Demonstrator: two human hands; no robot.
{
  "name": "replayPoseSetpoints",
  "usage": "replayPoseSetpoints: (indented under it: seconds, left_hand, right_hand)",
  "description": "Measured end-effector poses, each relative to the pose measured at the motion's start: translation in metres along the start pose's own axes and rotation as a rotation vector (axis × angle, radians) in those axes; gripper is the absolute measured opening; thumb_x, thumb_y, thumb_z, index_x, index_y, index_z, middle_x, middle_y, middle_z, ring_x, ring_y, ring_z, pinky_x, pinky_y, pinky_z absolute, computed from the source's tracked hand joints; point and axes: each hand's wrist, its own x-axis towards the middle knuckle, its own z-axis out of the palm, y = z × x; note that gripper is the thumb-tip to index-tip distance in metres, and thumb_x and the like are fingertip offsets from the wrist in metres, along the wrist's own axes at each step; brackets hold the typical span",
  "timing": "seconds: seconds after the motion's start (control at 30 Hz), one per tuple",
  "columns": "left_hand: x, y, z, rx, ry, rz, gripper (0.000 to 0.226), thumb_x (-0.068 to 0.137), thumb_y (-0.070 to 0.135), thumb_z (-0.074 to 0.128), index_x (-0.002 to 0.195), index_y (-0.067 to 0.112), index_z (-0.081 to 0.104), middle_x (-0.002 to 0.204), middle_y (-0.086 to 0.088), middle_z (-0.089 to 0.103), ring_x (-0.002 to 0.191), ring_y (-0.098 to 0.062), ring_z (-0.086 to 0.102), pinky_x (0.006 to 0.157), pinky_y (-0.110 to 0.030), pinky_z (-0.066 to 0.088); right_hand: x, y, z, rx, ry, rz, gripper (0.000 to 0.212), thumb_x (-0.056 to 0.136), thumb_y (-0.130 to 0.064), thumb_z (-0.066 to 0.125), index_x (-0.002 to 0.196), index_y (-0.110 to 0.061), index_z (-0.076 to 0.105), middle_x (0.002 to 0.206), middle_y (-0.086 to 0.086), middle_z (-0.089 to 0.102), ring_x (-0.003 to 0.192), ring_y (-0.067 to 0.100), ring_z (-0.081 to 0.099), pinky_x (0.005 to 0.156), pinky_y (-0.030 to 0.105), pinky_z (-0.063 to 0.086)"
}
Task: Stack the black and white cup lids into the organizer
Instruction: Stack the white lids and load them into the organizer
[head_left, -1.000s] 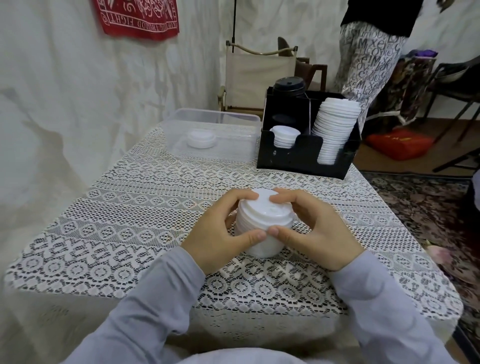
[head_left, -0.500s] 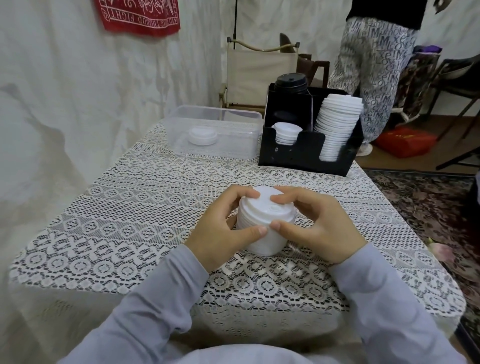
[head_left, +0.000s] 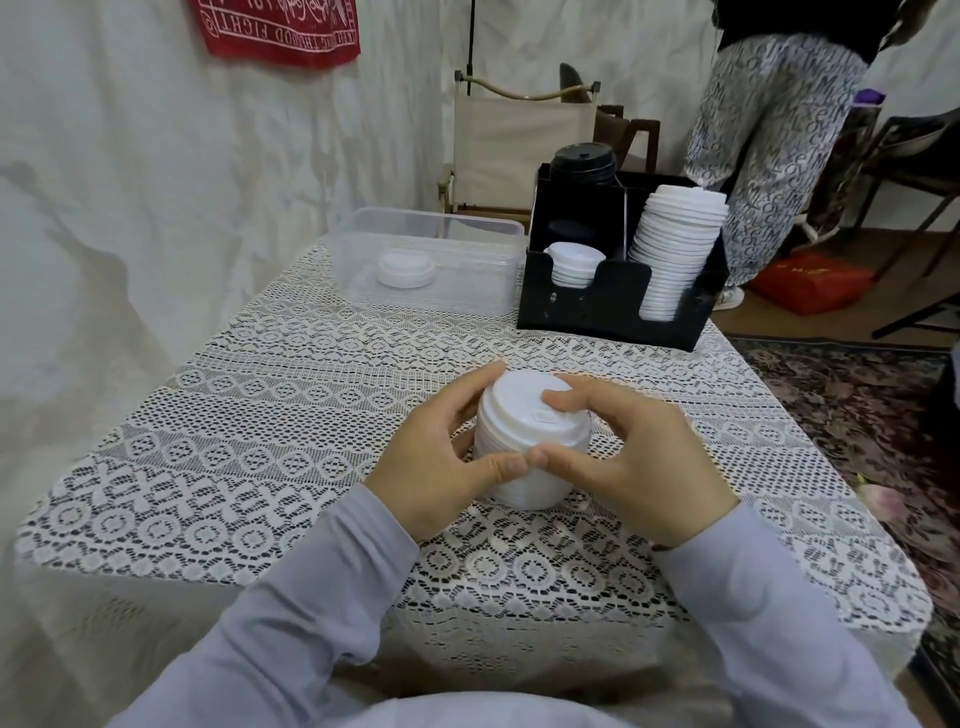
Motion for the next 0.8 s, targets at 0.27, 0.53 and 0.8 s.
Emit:
replayPoseSetpoints:
  seconds: [0.27, 0.53, 0.8]
  left_hand:
    - [-0.002, -0.008, -0.003, 0.152, -0.028, 0.058, 0.085, 0.056, 0.065, 0.074, 0.129, 0.054, 0.031, 0.144, 0.020, 0.037, 0.133, 0.001, 0.035, 0.109, -0.033, 0.037]
    - [-0.006, 0.002, -0.004, 0.710, 0.096, 0.568, 0.045, 0.087, 0.028, 0.050, 0.125, 0.004, 0.056, 0.131, -0.005, 0.053, 0.125, -0.015, 0.049, 0.105, -0.032, 0.036]
    - [-0.004, 0.002, -0.004, 0.787, 0.127, 0.569, 0.036, 0.086, 0.024, 0.050, 0.111, 0.003, 0.066, 0.115, -0.008, 0.066, 0.109, -0.017, 0.062, 0.091, -0.032, 0.051]
  right_hand:
    - [-0.004, 0.002, 0.000, -0.071, 0.016, -0.048, 0.061, 0.060, -0.069, 0.061, 0.112, -0.036, 0.060, 0.114, -0.034, 0.045, 0.114, -0.005, 0.044, 0.099, 0.007, 0.032]
    - [-0.011, 0.018, 0.000, -0.298, 0.072, -0.385, 0.054, 0.092, -0.050, 0.043, 0.130, -0.014, 0.055, 0.137, -0.004, 0.049, 0.130, 0.011, 0.044, 0.107, 0.035, 0.038]
    - [-0.010, 0.019, 0.004, -0.409, 0.103, -0.479, 0.040, 0.090, -0.032, 0.050, 0.119, -0.010, 0.064, 0.126, 0.005, 0.061, 0.120, 0.017, 0.055, 0.102, 0.039, 0.044]
